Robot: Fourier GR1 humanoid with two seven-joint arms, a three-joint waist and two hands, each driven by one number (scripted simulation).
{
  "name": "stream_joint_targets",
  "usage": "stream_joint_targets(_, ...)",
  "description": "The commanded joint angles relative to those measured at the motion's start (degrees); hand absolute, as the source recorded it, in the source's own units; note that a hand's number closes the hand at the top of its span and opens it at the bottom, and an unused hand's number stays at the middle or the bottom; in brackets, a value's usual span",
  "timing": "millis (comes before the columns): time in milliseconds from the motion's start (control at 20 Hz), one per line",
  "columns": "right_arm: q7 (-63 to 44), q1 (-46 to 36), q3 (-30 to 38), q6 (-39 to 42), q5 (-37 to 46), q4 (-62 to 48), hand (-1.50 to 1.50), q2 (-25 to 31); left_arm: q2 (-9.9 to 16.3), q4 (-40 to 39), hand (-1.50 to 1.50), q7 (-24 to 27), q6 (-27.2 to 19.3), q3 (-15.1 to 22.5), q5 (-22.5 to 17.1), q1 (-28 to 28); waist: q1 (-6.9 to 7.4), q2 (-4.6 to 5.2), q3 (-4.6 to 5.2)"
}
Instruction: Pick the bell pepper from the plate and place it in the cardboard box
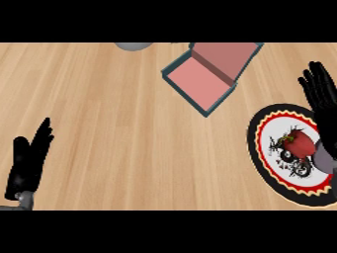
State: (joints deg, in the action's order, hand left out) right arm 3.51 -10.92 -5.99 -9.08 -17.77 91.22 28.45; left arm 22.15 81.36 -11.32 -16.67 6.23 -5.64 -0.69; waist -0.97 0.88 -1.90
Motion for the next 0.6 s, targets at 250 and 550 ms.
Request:
stream_joint_targets(250, 12.24, -9.84, -3.79, 26.03, -13.30, 6.79, -1.50, -1.40, 2.60, 4.40, 0.00, 5.90, 1.61, 2.01, 4.48, 4.78, 2.98, -0.95, 1.56)
stream_joint_targets(550, 29.11, -1.26, 4.98, 24.13, -4.39, -13.75, -1.50, 0.63, 1.55, 9.77, 0.00, 5.43, 3.06, 3.35, 3.97, -0.83, 1.86, -0.75, 1.75)
